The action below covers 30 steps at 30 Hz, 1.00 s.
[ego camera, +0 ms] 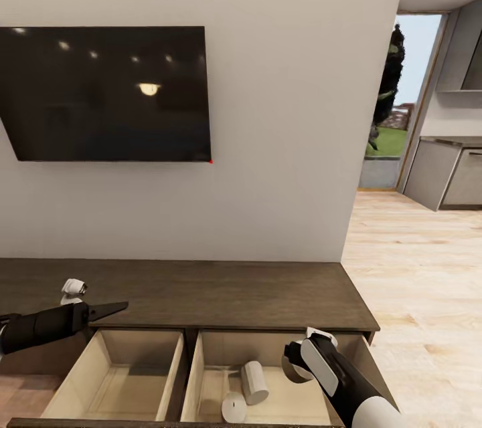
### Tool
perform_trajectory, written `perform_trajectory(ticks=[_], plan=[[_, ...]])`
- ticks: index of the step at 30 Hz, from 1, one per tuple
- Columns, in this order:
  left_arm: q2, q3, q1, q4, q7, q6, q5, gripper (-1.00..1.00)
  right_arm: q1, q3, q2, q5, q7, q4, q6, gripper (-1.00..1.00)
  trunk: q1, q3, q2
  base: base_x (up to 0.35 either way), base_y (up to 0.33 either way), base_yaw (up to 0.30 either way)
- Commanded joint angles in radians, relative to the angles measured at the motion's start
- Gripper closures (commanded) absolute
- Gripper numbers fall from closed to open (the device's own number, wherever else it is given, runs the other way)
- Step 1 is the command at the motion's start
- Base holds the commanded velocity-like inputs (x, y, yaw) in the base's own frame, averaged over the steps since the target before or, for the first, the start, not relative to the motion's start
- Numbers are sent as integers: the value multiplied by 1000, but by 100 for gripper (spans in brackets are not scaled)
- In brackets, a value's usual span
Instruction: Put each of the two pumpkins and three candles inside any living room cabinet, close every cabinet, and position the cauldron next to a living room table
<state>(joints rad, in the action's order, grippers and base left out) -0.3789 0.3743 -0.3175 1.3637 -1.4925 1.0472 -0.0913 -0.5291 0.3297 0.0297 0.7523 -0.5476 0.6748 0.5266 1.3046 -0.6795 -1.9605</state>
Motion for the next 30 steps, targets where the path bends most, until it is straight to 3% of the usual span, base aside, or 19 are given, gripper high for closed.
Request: perform_trajectory(ticks=[1, 14, 24, 30], plan=[[0, 0, 0, 0, 0, 0, 0, -100, 0, 0, 0, -1, 0, 0, 0, 100, 4, -3, -7, 0, 0, 0], [0, 0, 0, 0, 0, 0, 1, -100, 0, -3, -6, 1, -1, 0, -6, 100, 54, -44, -98, 0, 0, 0], [0, -2, 0, 0, 0, 0, 2, -100, 0, -4, -7, 1, 0, 3, -4, 100, 54, -46, -98, 0, 0, -8], [0, -2, 0, 0, 0, 0, 2, -100, 0, -4, -6, 2, 0, 3, 1, 100, 54, -52, -98, 0, 0, -156]])
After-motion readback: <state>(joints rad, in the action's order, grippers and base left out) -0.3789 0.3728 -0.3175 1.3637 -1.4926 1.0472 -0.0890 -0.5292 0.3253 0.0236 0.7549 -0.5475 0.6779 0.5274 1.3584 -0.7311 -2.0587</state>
